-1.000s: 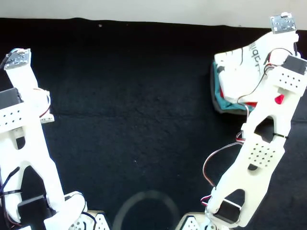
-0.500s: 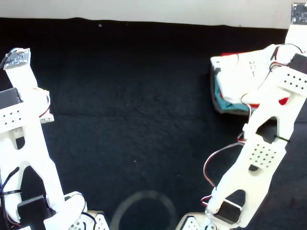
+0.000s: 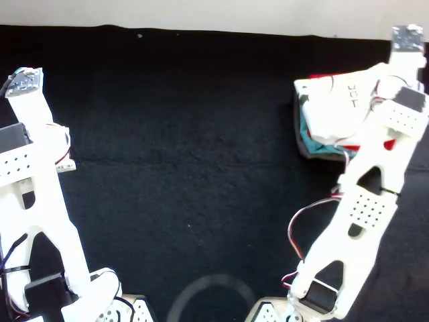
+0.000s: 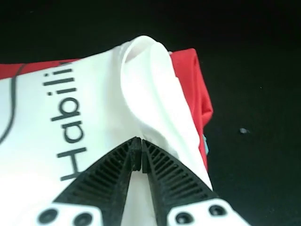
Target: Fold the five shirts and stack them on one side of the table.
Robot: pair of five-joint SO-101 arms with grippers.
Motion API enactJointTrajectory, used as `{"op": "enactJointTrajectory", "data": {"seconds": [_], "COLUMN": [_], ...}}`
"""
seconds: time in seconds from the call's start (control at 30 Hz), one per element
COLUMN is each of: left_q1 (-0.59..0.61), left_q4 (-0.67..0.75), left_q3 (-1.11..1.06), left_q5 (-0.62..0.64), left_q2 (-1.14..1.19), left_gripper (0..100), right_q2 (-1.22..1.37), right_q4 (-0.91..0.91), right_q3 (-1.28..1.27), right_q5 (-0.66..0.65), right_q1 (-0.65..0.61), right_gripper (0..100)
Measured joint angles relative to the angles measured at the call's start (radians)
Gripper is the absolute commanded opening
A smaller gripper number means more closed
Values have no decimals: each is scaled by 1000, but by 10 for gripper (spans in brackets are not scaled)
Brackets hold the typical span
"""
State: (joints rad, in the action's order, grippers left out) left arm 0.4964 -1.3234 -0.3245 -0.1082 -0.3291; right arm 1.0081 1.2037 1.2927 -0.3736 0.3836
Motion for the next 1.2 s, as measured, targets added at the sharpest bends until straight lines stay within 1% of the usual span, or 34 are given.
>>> {"op": "enactJointTrajectory", "data": {"seconds": [0.17,0.3,0.4,0.47,0.63,0.83,1.0,1.07,1.13,1.2], "left_q1": [0,0,0,0,0,0,0,0,0,3], "left_q4": [0,0,0,0,0,0,0,0,0,-23], "left_q3": [0,0,0,0,0,0,0,0,0,3], "left_q5": [0,0,0,0,0,0,0,0,0,0], "left_q2": [0,0,0,0,0,0,0,0,0,0], "left_gripper": [14,14,14,14,14,14,14,14,22,72], "right_q2": [-2,0,2,2,3,3,5,5,5,5], "right_q4": [2,63,109,123,106,-34,-18,28,86,158], "right_q3": [9,123,219,241,158,-2,17,77,161,264], "right_q5": [0,0,34,51,57,57,57,84,153,224], "right_q1": [12,14,14,14,14,51,60,61,61,61], "right_gripper": [12,17,61,70,70,70,72,73,74,74]}}
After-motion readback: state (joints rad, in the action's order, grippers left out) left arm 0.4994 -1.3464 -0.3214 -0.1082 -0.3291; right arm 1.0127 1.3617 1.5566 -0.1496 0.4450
